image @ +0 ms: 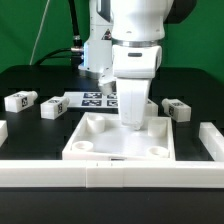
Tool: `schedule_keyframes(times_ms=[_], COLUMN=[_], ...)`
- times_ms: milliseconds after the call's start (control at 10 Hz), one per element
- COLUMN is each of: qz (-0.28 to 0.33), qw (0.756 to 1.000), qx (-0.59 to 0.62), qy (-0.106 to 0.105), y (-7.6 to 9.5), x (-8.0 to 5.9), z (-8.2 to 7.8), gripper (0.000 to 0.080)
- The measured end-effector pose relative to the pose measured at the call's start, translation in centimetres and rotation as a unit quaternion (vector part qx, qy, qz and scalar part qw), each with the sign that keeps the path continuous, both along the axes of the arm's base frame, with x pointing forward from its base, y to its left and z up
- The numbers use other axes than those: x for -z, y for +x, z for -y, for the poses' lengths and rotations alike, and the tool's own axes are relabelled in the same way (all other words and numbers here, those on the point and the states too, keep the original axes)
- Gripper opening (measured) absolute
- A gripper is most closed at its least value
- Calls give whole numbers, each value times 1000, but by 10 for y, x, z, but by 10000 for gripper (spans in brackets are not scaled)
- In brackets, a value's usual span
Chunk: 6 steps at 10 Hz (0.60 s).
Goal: Assemble one leg
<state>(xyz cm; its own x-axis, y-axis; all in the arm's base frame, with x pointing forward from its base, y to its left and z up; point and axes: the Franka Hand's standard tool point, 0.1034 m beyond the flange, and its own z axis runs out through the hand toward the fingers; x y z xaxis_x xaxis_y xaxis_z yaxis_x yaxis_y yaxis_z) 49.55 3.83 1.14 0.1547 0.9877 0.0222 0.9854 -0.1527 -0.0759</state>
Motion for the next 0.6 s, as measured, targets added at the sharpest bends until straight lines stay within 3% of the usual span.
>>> schedule_keyframes(times_ms=[500, 600], qz=[-7, -10], qw=[999, 999], qx=[-31, -30], qy=[10, 6], y=[5, 5], x=[3, 3], z=[-50, -50], gripper=[65, 65])
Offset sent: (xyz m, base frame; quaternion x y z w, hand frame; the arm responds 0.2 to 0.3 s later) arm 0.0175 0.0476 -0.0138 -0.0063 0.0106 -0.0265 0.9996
